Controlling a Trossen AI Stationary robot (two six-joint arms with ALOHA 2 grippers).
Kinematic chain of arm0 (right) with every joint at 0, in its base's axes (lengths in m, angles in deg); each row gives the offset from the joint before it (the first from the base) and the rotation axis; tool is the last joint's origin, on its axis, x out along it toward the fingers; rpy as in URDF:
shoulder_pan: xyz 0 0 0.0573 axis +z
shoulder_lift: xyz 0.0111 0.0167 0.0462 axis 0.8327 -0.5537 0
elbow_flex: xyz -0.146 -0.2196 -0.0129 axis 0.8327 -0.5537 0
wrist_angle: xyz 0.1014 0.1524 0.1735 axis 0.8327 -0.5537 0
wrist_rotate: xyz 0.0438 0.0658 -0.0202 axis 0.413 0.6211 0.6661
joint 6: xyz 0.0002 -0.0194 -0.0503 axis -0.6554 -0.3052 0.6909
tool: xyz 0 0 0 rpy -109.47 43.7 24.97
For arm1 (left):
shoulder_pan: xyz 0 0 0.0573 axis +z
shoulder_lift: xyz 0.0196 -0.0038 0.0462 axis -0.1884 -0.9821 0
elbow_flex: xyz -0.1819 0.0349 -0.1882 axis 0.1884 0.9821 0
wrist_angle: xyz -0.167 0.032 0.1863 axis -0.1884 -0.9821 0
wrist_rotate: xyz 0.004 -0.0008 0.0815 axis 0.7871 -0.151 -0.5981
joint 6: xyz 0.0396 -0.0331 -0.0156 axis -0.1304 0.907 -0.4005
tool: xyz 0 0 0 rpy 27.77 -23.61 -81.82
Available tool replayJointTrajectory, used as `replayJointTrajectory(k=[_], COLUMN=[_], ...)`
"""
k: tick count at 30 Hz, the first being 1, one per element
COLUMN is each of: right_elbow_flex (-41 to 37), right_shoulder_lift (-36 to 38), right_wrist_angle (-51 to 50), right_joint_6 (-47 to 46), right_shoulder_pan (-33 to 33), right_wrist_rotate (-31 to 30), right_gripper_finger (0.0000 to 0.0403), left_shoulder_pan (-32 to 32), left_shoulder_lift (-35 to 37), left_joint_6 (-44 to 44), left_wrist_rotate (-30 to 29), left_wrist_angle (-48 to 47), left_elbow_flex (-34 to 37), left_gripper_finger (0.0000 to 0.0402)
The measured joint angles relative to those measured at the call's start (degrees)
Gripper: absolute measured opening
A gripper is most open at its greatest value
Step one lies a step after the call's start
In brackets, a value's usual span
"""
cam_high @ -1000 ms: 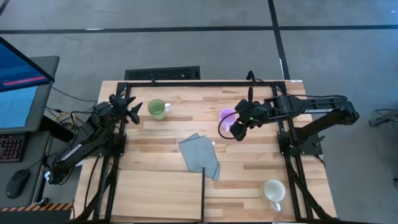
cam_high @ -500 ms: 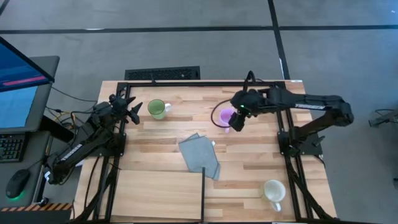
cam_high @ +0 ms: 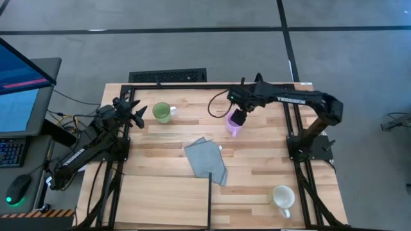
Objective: Stack small to large cups/mugs on shelf
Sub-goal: Put the pink mug on the shelf
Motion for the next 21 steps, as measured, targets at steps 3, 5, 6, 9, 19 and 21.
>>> replayJointTrajectory(k=[3, 5, 6, 9, 19, 21], right_elbow_flex=[0.0, 0.0, 0.0, 0.0, 0.0, 0.0], right_shoulder_lift=[-1.5, -2.4, -2.7, -3.2, -3.3, -3.3], right_wrist_angle=[0.6, 1.5, 1.9, 2.8, 3.4, 3.5], right_joint_6=[2.4, 3.5, 3.9, 4.9, 5.0, 5.0], right_shoulder_pan=[-1.1, -1.2, -1.2, -1.2, -1.2, -1.2], right_wrist_rotate=[1.2, 1.7, 1.7, 2.0, 4.6, 4.6], right_gripper_finger=[0.026, 0.026, 0.026, 0.026, 0.026, 0.026], left_shoulder_pan=[0.0, 0.0, 0.0, 0.0, 0.0, 0.0], left_shoulder_lift=[0.0, 0.0, 0.0, 0.0, 0.0, 0.0], left_joint_6=[0.0, 0.0, 0.0, 0.0, -0.3, -0.4], left_wrist_rotate=[0.0, 0.0, 0.0, 0.0, 0.0, 0.0], left_wrist_angle=[0.0, 0.0, 0.0, 0.0, -0.3, -0.6], left_elbow_flex=[0.0, 0.0, 0.0, 0.0, 0.0, 0.0], left_gripper_finger=[0.0222, 0.0222, 0.0222, 0.0222, 0.0222, 0.0222])
